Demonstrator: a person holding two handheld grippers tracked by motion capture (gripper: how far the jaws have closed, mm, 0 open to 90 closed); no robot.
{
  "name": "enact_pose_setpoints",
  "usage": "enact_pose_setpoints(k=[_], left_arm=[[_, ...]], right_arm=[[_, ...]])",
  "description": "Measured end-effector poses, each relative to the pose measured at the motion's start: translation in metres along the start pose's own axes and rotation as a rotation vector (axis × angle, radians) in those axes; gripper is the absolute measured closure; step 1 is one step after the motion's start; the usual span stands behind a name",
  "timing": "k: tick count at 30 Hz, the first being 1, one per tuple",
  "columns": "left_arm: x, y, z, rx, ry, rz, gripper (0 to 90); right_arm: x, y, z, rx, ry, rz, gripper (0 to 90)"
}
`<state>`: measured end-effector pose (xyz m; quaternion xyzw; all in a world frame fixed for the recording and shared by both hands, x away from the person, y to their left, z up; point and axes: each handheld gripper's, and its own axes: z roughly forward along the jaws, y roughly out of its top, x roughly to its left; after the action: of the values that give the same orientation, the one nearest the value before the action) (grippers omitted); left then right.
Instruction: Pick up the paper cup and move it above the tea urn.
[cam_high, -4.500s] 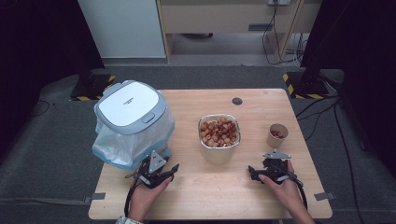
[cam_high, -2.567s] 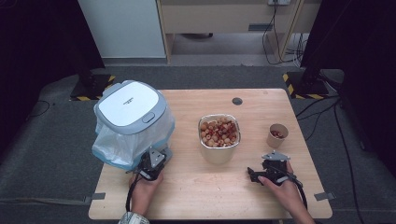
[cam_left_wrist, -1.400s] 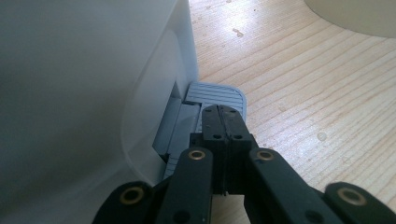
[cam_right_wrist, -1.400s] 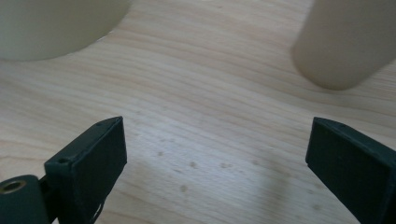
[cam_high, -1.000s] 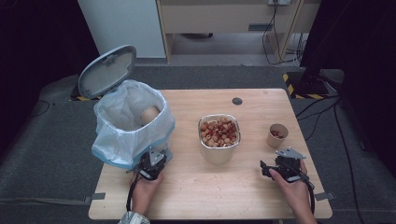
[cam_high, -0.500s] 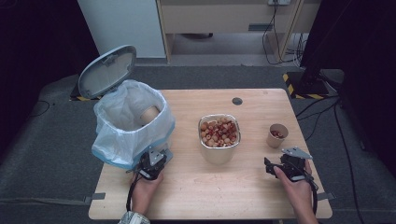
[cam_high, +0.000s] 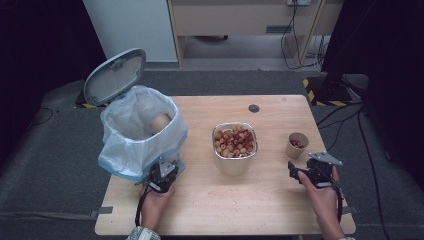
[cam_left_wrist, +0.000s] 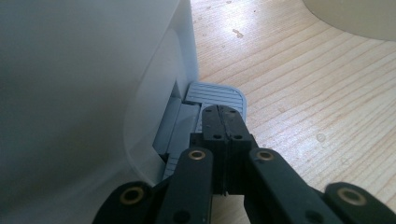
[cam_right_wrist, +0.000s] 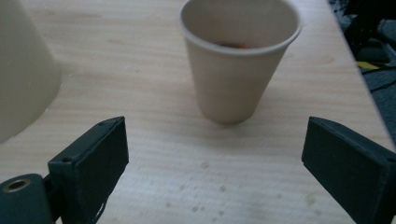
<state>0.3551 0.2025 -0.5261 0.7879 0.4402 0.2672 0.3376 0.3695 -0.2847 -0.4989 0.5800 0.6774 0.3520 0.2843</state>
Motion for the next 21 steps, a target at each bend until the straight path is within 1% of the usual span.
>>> enact_pose_setpoints(k=[2, 5, 12, 13, 15, 16, 19, 21], left_arm=[[0.000, 0.000, 0.000, 0.000, 0.000, -0.001, 89.1], [0.000, 0.000, 0.000, -0.001, -0.001, -0.002, 89.1], [0.000, 0.000, 0.000, -0.002, -0.002, -0.003, 89.1], [0.000, 0.000, 0.000, -0.002, -0.003, -0.004, 89.1], [0.000, 0.000, 0.000, -0.001, -0.002, -0.003, 89.1], [0.000, 0.000, 0.000, -0.002, -0.003, -0.004, 89.1], [0.000, 0.000, 0.000, -0.002, -0.002, -0.003, 89.1], [0.000, 0.000, 0.000, -0.002, -0.002, -0.003, 89.1]], right_arm=[[-0.004, 0.006, 0.001, -0.012, -0.008, 0.000, 7.7], [-0.008, 0.015, 0.009, -0.008, 0.003, 0.002, 6.6], [-0.015, 0.034, 0.028, -0.038, 0.011, 0.002, 6.3], [-0.016, 0.036, 0.030, -0.040, 0.013, 0.000, 6.7], [-0.017, 0.037, 0.036, -0.053, 0.016, 0.015, 8.6], [-0.018, 0.037, 0.039, -0.052, 0.016, 0.029, 9.1], [-0.021, 0.036, 0.047, -0.054, 0.019, 0.038, 10.4], [-0.022, 0.034, 0.051, -0.073, 0.023, 0.041, 10.8]])
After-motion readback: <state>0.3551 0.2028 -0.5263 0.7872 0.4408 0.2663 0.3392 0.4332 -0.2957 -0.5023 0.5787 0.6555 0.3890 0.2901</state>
